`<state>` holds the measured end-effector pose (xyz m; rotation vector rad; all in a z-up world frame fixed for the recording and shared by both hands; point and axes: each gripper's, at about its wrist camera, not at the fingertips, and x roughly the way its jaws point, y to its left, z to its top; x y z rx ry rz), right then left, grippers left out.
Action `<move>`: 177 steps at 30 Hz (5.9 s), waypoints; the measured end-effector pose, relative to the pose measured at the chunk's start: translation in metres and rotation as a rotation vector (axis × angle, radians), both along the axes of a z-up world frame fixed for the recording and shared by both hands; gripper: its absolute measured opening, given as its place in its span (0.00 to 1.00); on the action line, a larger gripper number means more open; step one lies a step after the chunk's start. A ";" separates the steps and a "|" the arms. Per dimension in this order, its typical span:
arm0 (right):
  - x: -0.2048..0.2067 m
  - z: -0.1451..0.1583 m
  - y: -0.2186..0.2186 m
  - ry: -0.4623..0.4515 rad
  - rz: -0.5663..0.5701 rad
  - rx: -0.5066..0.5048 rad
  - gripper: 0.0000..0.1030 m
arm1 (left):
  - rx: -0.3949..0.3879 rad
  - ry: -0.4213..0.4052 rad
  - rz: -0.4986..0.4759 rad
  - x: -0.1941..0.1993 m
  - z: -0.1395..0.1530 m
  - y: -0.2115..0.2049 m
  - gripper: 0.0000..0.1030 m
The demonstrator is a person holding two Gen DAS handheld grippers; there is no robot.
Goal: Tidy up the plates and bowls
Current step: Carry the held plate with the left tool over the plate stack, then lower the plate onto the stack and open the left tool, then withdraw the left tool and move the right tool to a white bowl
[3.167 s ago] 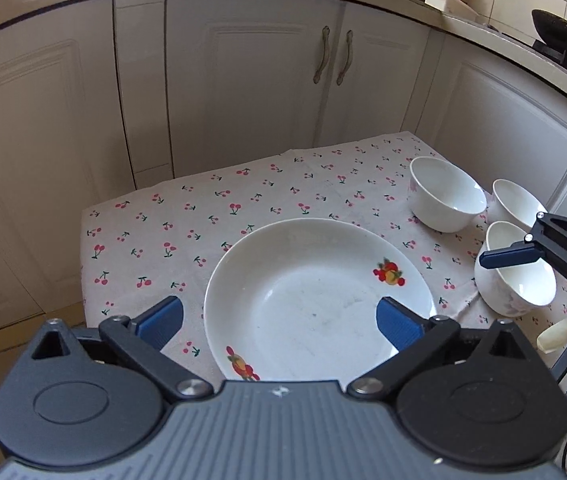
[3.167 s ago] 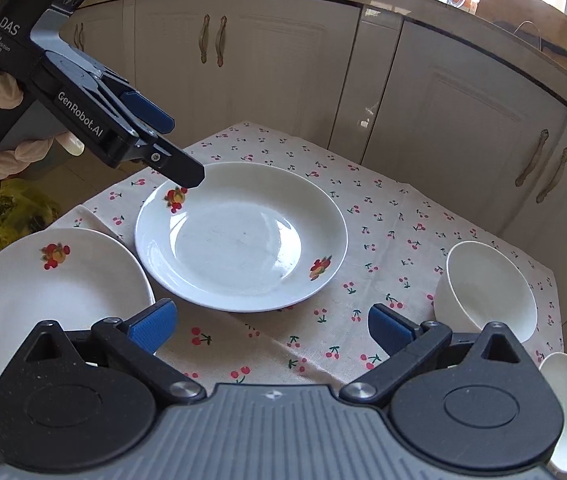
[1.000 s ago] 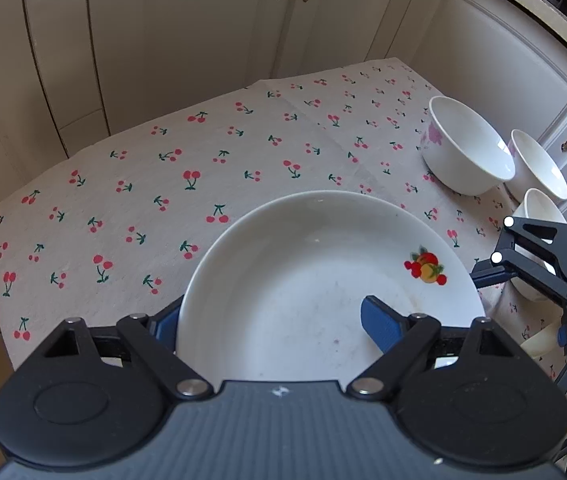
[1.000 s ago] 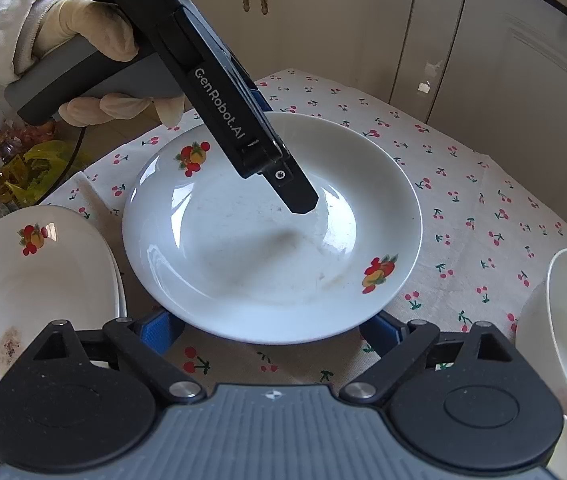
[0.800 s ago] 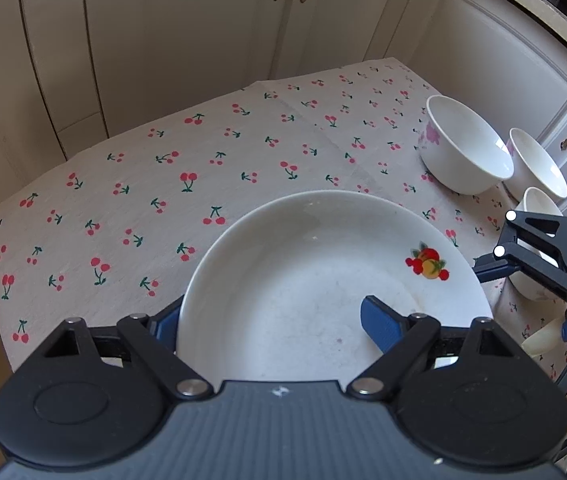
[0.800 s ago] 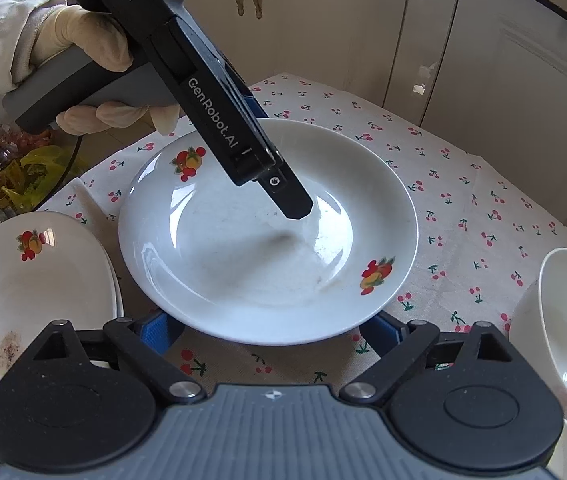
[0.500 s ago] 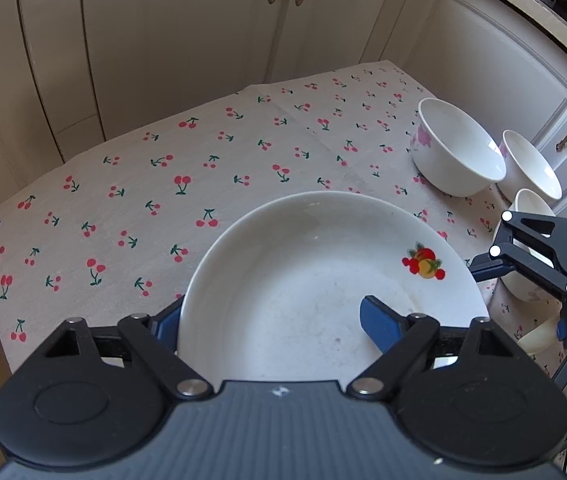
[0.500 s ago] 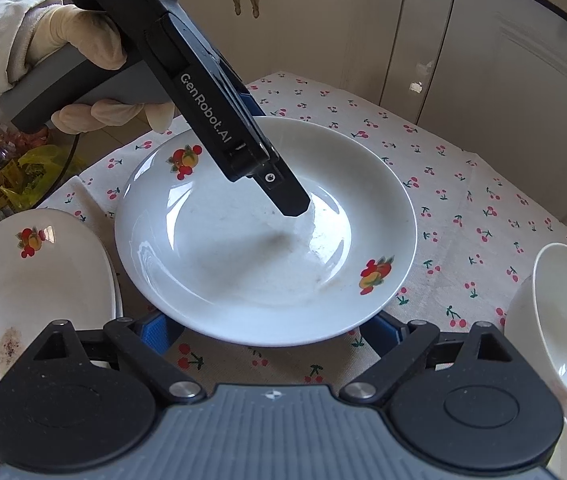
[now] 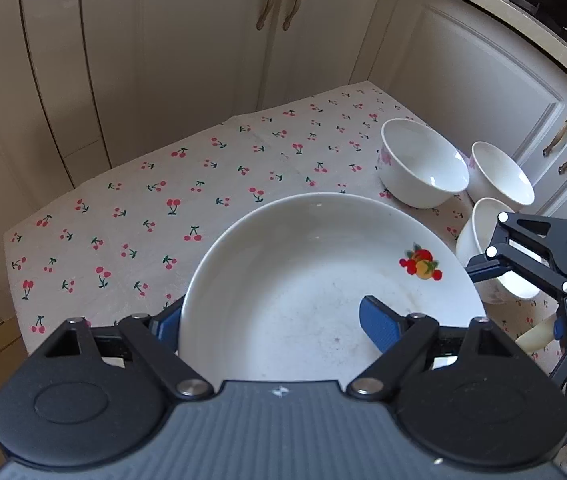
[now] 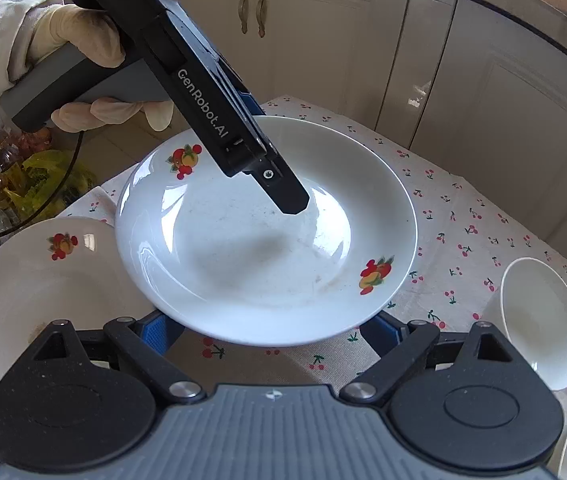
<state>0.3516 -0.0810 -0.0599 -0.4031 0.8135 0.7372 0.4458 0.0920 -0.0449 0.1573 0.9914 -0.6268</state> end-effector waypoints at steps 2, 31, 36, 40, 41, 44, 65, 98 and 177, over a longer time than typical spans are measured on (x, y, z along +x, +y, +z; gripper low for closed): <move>-0.006 0.005 0.000 -0.008 0.004 0.000 0.93 | 0.001 -0.006 0.004 -0.008 0.006 0.000 0.85; -0.120 0.015 -0.003 0.013 0.037 0.039 0.93 | -0.010 -0.028 0.064 -0.145 0.021 0.004 0.85; -0.131 0.006 -0.004 0.029 0.032 0.033 0.93 | -0.023 -0.009 0.064 -0.157 0.011 0.004 0.85; -0.139 0.003 -0.004 0.035 0.025 0.030 0.93 | -0.032 -0.006 0.066 -0.162 0.007 0.004 0.85; -0.140 0.002 -0.004 0.034 0.021 0.025 0.93 | -0.034 -0.004 0.067 -0.163 0.006 0.005 0.85; -0.144 0.001 -0.004 0.022 0.016 0.015 0.93 | -0.038 0.000 0.073 -0.166 0.002 0.006 0.85; -0.159 0.003 0.009 -0.021 0.037 -0.030 0.93 | -0.040 0.044 0.085 -0.166 -0.018 0.012 0.85; -0.164 0.008 0.012 -0.014 0.042 -0.015 0.93 | 0.115 0.042 0.025 -0.164 -0.015 0.008 0.85; -0.129 0.018 -0.196 -0.201 -0.467 0.053 1.00 | 0.038 -0.396 0.229 -0.244 -0.015 -0.174 0.91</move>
